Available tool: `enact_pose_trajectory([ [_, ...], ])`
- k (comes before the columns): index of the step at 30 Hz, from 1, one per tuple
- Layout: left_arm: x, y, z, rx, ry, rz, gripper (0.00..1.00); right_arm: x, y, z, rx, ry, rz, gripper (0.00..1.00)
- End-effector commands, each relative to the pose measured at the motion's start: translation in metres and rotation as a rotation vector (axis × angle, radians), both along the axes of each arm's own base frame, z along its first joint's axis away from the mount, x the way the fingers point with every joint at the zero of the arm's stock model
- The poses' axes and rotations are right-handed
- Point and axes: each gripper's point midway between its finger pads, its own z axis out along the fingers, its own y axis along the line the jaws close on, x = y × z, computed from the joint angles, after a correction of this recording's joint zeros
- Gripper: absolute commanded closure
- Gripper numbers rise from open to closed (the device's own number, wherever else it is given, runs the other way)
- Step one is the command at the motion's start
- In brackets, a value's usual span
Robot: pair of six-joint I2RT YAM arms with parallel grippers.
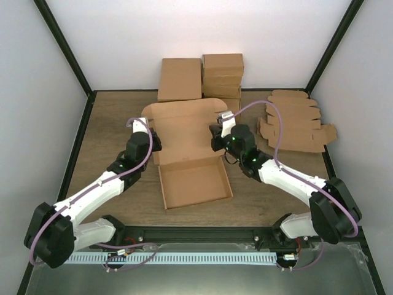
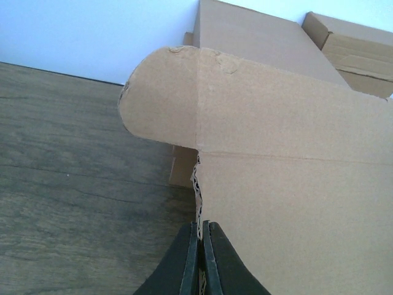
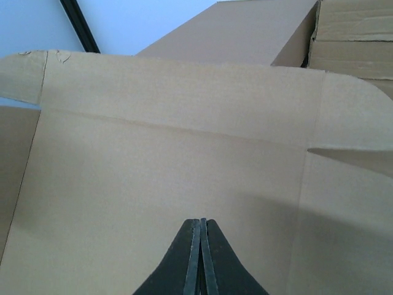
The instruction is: Fold the paper box
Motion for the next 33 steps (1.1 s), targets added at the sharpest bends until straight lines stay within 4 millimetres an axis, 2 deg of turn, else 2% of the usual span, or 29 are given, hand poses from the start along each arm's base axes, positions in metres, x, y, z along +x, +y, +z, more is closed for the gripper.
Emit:
enact_pose_trajectory([
  [1, 0.01, -0.004, 0.007, 0.005, -0.039, 0.011, 0.96, -0.003, -0.006, 0.017, 0.037, -0.063, -0.023, 0.98],
  [5, 0.016, -0.004, -0.003, 0.024, -0.005, 0.033, 0.96, 0.001, -0.011, 0.004, 0.015, -0.03, -0.057, 0.96],
  [7, 0.018, 0.0, -0.007, 0.042, 0.017, 0.06, 0.96, 0.006, -0.02, 0.0, 0.015, 0.004, -0.109, 0.88],
  [9, 0.017, 0.003, -0.008, 0.06, 0.021, 0.073, 0.96, 0.011, -0.023, -0.001, 0.055, 0.07, -0.041, 0.75],
  [10, 0.016, 0.005, -0.008, 0.068, 0.018, 0.075, 0.96, 0.019, -0.034, -0.001, 0.09, 0.117, -0.019, 0.63],
  [11, 0.015, 0.006, -0.008, 0.074, 0.014, 0.079, 0.96, 0.023, -0.037, -0.001, 0.115, 0.156, 0.015, 0.44],
  [12, 0.014, 0.008, -0.008, 0.078, 0.011, 0.081, 0.96, 0.025, -0.039, -0.001, 0.126, 0.188, 0.048, 0.34],
  [14, 0.013, 0.008, -0.009, 0.082, 0.011, 0.078, 0.96, 0.036, -0.046, -0.001, 0.107, 0.227, 0.044, 0.22],
  [19, 0.013, 0.007, -0.012, 0.083, 0.016, 0.069, 0.96, 0.061, -0.066, -0.002, 0.121, 0.315, 0.033, 0.01],
  [24, 0.014, 0.006, -0.013, 0.082, 0.012, 0.067, 0.96, 0.088, -0.063, -0.018, 0.123, 0.424, 0.097, 0.01],
  [27, 0.014, 0.006, -0.014, 0.082, 0.013, 0.069, 0.96, 0.099, -0.063, -0.035, 0.135, 0.45, 0.116, 0.06],
  [30, 0.014, 0.007, -0.014, 0.082, 0.014, 0.072, 0.96, 0.104, -0.06, -0.047, 0.134, 0.473, 0.159, 0.05],
  [33, 0.014, 0.006, -0.014, 0.081, 0.016, 0.068, 0.96, 0.102, -0.051, -0.055, 0.148, 0.499, 0.223, 0.12],
])
